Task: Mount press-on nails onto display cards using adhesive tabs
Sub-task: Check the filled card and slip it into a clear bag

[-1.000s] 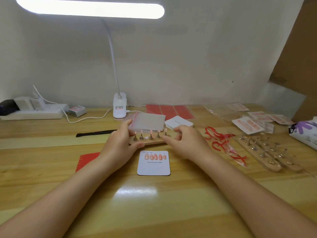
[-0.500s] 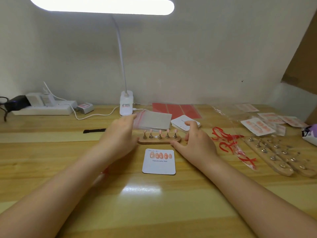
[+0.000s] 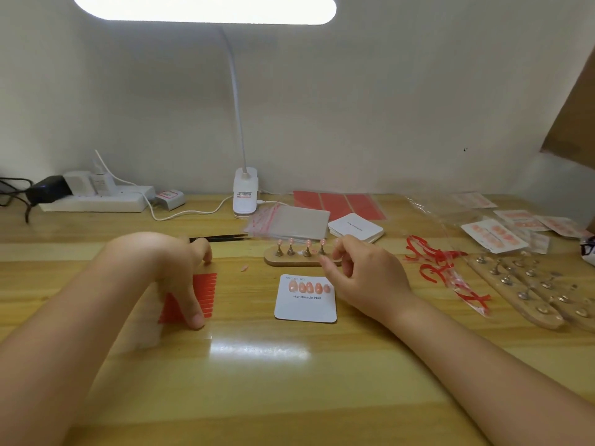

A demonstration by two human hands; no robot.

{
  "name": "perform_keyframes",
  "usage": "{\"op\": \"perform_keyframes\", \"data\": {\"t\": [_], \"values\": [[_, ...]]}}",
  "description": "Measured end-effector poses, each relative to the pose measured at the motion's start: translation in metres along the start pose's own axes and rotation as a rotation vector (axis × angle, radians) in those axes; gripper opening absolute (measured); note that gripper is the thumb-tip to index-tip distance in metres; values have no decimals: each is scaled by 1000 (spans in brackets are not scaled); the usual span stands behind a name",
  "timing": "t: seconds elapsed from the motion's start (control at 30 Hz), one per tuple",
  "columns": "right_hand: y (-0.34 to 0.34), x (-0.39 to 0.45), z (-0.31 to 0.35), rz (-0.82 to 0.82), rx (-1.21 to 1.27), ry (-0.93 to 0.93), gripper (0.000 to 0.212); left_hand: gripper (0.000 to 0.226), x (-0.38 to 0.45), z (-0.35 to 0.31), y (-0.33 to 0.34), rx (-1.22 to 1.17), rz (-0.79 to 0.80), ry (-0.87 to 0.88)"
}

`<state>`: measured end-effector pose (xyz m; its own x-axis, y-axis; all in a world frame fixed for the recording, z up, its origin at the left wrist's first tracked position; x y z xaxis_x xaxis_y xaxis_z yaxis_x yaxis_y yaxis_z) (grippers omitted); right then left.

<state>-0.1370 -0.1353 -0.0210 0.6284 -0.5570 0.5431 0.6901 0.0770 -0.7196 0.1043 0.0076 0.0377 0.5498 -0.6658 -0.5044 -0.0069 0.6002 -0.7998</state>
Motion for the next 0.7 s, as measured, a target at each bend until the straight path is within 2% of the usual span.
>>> {"op": "perform_keyframes", "data": {"t": [0.13, 0.33, 0.47, 0.6, 0.7], "values": [[1, -2, 6, 5, 11, -1, 23, 127, 1, 4, 0, -52, -24, -9], [4, -4, 15, 15, 30, -39, 22, 98, 2, 5, 0, -64, -109, -24], [4, -4, 16, 17, 26, -53, 22, 102, 0, 5, -3, -135, -203, -1], [1, -4, 19, 10, 46, -50, 21, 90, -12, 8, -14, -209, -339, 38], [-1, -4, 27, 7, 143, 10, 21, 82, -31, 8, -27, -304, -526, 66]]}}
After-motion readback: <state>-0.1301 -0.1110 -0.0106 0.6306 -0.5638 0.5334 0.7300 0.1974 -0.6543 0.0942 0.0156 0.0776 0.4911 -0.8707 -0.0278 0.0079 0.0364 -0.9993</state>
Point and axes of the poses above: each hand's wrist, its own x-axis towards the middle knuckle, its own y-axis out of the palm, z = x × y, the point moved 1 cm from there along x, towards the middle knuckle, and after that the axes turned 7 degrees about x, right-handed, at the moved point
